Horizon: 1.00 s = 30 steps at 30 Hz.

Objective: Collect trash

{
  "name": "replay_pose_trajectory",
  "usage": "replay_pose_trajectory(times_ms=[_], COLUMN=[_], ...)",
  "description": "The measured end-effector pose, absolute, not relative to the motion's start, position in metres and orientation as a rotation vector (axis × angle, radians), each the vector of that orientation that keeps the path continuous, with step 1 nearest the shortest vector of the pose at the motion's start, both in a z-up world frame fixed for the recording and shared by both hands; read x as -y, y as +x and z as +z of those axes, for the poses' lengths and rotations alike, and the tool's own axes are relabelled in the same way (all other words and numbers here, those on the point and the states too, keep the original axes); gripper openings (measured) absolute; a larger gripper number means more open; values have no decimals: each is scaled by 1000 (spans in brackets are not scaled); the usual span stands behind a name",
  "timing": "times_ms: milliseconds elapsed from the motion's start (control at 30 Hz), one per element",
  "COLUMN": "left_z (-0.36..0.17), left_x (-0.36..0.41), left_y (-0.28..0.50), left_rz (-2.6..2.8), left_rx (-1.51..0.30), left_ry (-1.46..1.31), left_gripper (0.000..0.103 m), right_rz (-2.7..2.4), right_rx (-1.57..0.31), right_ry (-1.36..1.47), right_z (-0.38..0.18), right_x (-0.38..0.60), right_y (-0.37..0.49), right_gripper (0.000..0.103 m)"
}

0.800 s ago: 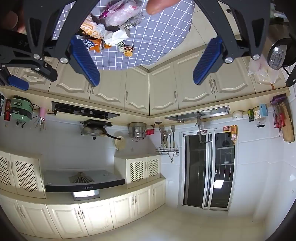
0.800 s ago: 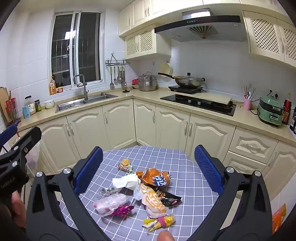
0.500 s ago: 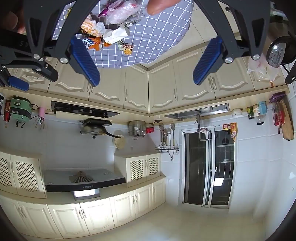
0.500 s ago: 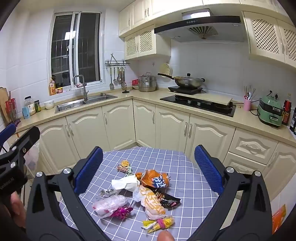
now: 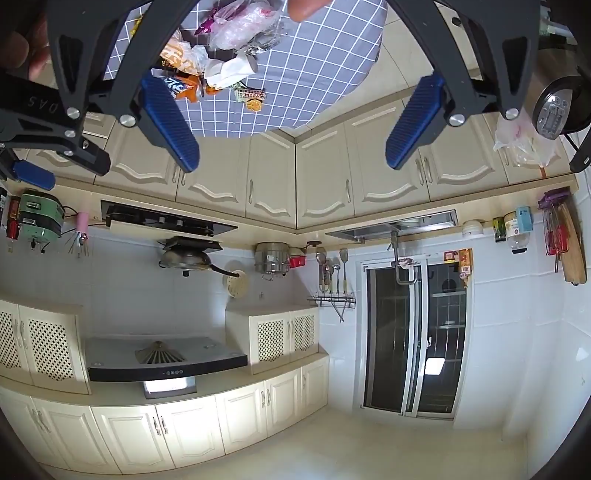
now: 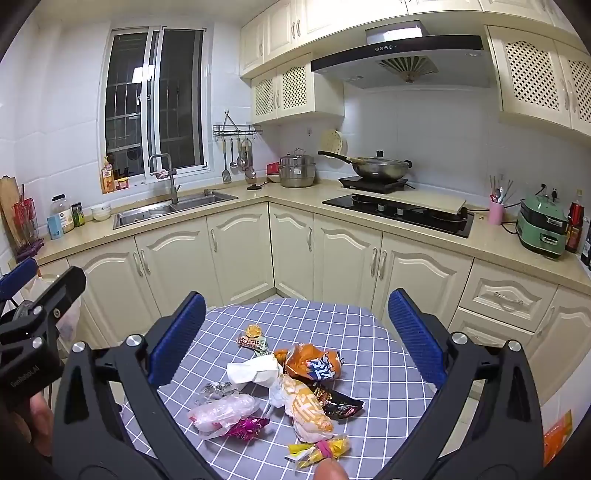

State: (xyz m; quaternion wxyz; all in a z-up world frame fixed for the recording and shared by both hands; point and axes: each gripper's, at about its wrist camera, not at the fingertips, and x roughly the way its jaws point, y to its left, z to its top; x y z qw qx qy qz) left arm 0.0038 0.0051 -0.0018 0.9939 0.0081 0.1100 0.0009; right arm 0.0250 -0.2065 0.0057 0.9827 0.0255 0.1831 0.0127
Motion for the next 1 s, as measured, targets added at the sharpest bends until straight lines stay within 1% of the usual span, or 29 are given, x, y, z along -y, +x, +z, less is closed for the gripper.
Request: replay_pose_trajectory(times_ms=[1000], left_z=[-7], left_x=[0], left_y=[6], left_rz=[-28], left_rx=[-238], left_ry=[13], left_gripper=[99], right_rz=[26], right_rx=[-371], right_ry=[47], right_z=[4], right_x=[210], right_y=[27], right_gripper=[97])
